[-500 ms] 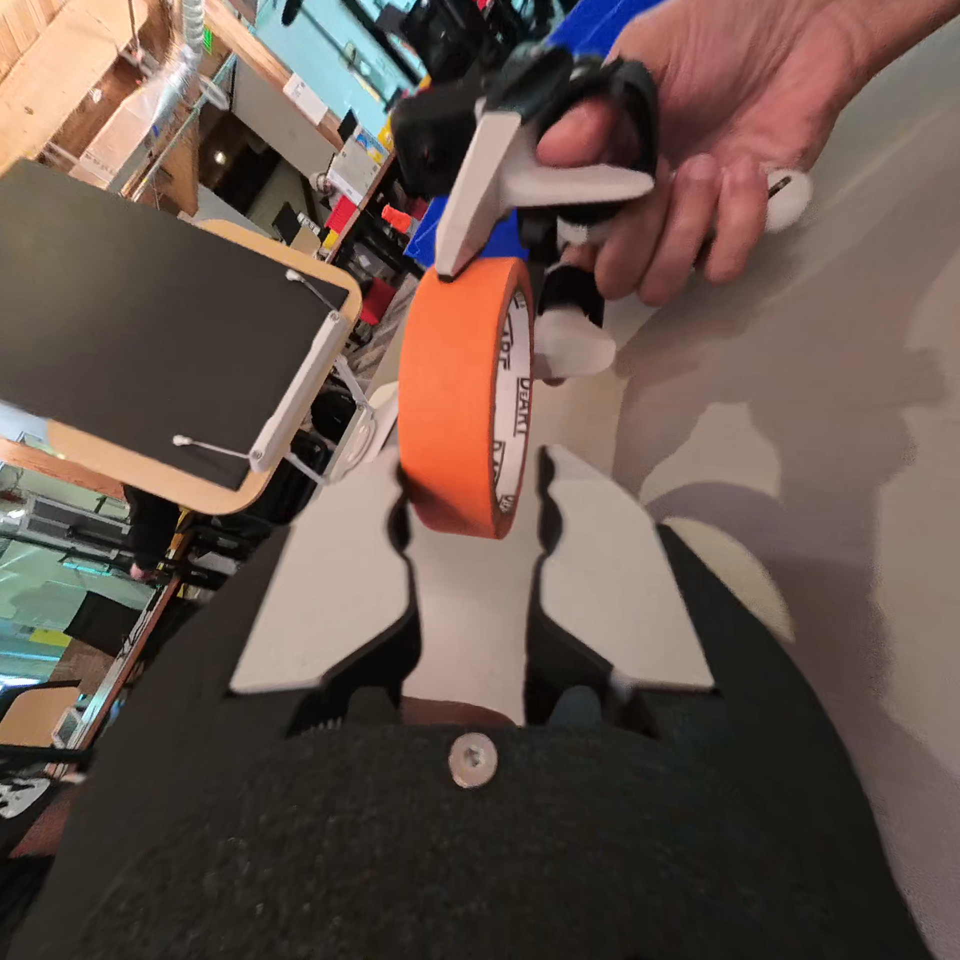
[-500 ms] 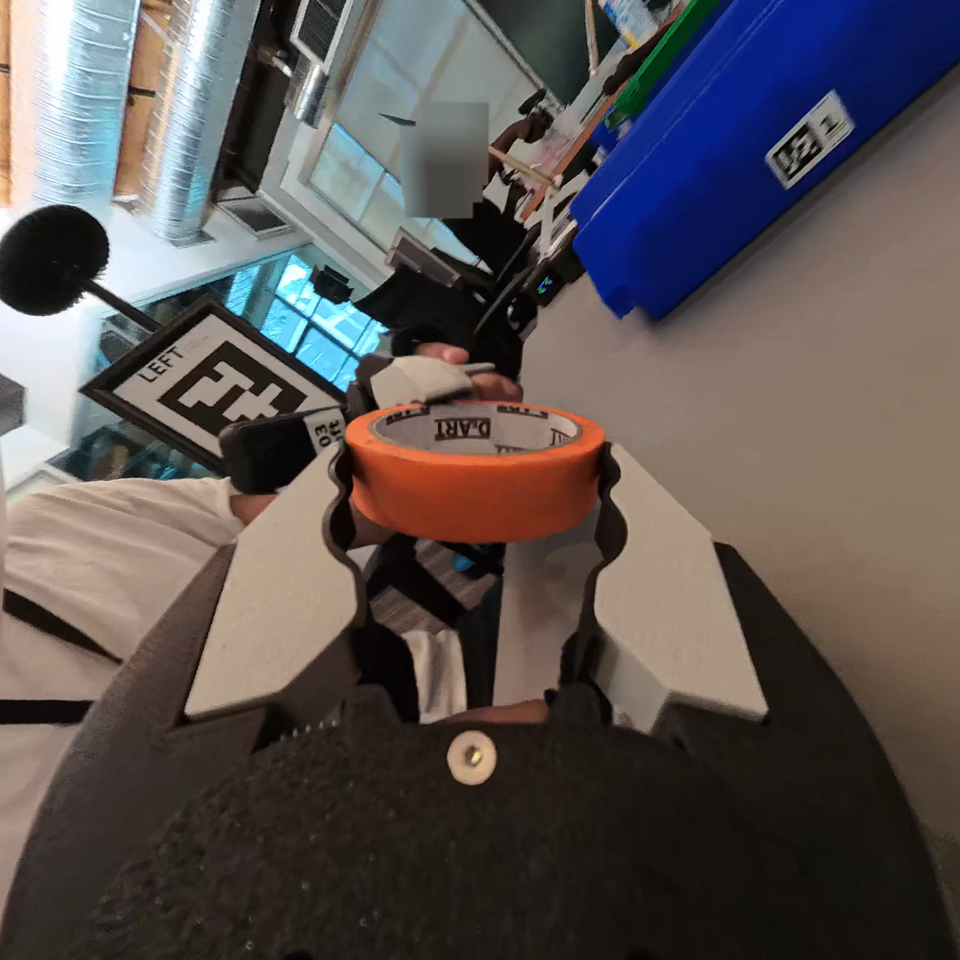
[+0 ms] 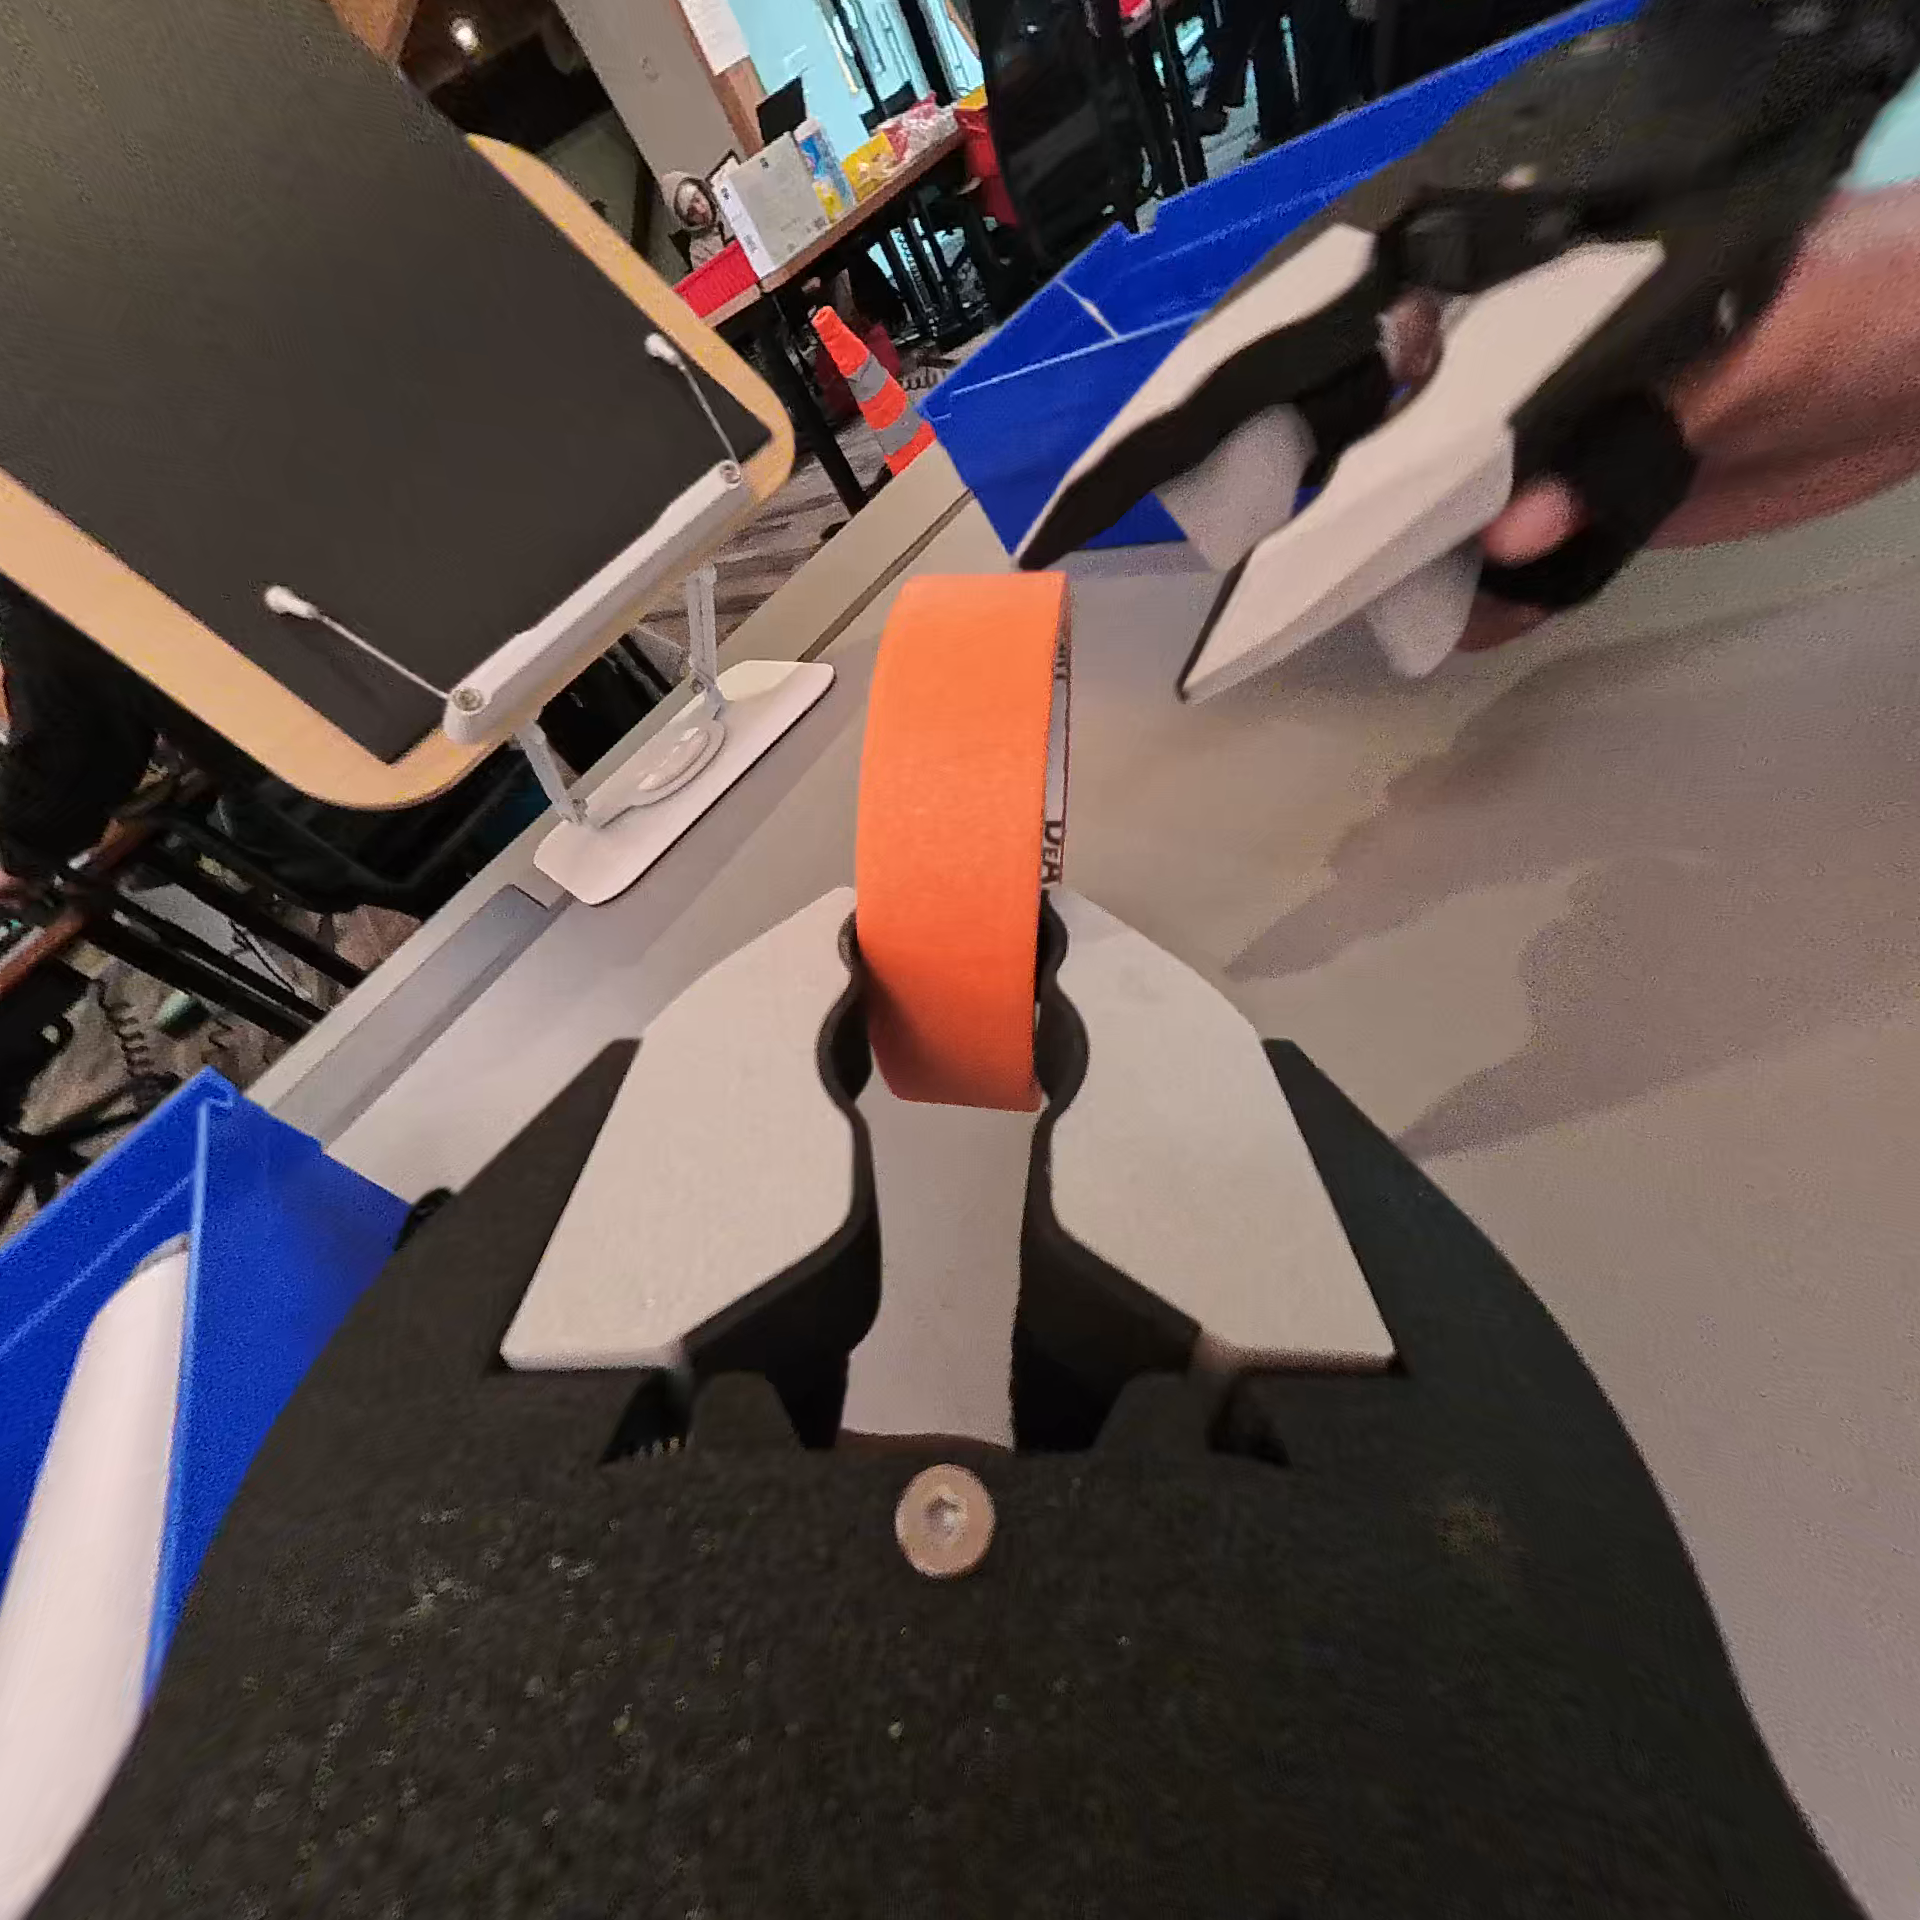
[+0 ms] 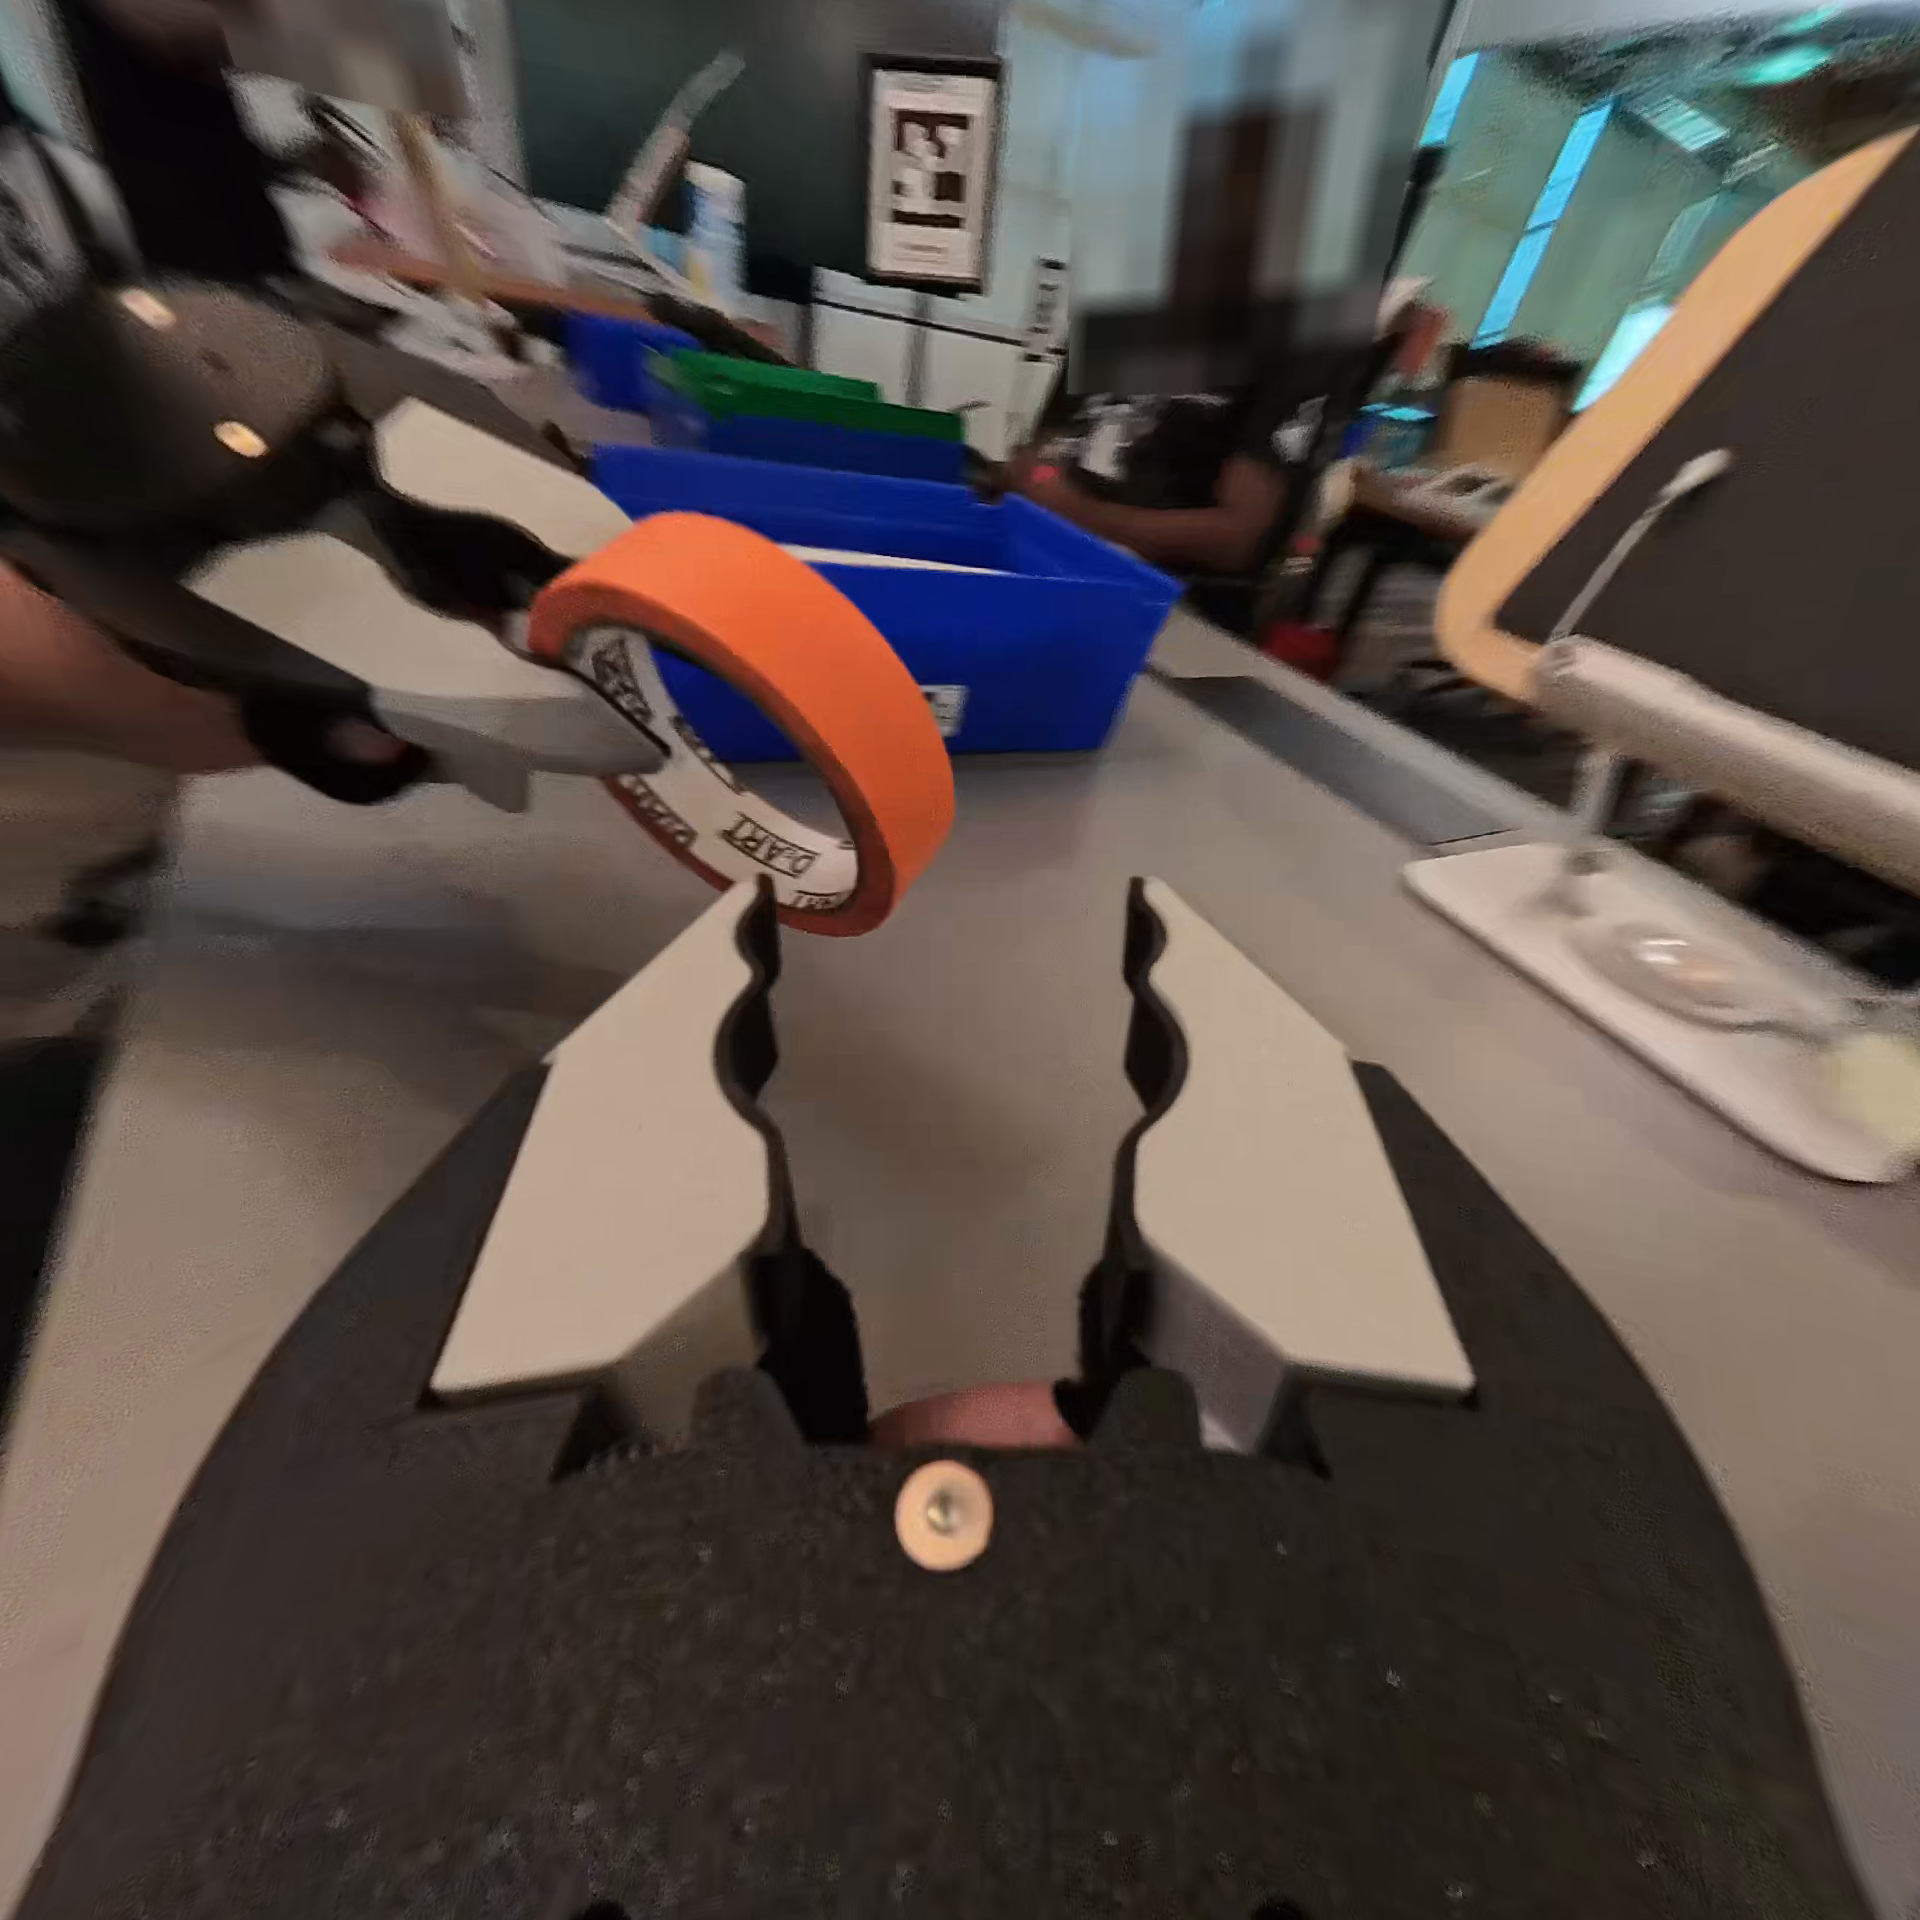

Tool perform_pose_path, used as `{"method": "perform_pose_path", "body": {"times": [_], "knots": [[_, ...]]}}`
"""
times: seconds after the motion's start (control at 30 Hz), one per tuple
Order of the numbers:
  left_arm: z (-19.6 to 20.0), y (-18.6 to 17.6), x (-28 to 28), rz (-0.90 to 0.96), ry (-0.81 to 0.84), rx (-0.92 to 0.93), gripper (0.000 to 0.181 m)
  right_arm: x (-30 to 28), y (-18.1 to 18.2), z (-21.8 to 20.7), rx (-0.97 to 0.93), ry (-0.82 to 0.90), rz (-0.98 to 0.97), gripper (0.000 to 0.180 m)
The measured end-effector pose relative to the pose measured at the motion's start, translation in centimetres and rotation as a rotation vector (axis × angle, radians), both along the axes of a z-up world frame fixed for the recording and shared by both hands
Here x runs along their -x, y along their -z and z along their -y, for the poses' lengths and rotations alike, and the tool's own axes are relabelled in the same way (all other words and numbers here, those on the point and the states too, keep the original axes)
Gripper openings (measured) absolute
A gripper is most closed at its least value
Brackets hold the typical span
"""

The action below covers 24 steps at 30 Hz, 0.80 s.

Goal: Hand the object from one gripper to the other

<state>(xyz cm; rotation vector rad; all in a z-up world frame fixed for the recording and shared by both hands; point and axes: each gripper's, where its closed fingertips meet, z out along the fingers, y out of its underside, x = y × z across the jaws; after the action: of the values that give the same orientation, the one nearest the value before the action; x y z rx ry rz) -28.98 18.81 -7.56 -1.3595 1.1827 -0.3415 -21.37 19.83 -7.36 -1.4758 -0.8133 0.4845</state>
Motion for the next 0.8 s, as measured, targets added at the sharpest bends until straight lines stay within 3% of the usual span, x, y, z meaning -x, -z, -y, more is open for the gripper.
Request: {"method": "perform_pose_path", "body": {"times": [0.07,0.23,0.3,0.33,0.5,0.6,0.8], "knots": [[-0.2,0.0,0.0,0.021,-0.008,0.029,0.027,0.7,0.0,-0.3,-0.071,0.122,0.046,0.053],[0.3,0.4,-0.3,0.018,0.002,0.049,0.027,2.5,0.8,-1.7,-0.030,0.331,-0.020,0.045],[0.6,0.7,-0.5,0.019,0.007,0.061,0.027,2.8,0.9,-1.9,-0.018,0.343,-0.041,0.014],[0.7,0.8,-0.5,0.023,0.004,0.062,0.027,2.9,1.0,-2.0,-0.016,0.340,-0.037,0.013],[2.3,0.5,-1.0,0.095,0.095,0.119,0.031,3.3,1.8,-1.7,0.107,0.217,-0.047,0.010],[3.6,-0.1,-1.6,0.135,0.174,0.148,0.055,2.3,1.6,-2.1,0.152,0.175,-0.058,0.011],[5.6,-1.7,-1.2,0.179,0.306,0.123,0.061,1.8,2.4,-0.3,0.504,-0.141,-0.223,0.010]]}}
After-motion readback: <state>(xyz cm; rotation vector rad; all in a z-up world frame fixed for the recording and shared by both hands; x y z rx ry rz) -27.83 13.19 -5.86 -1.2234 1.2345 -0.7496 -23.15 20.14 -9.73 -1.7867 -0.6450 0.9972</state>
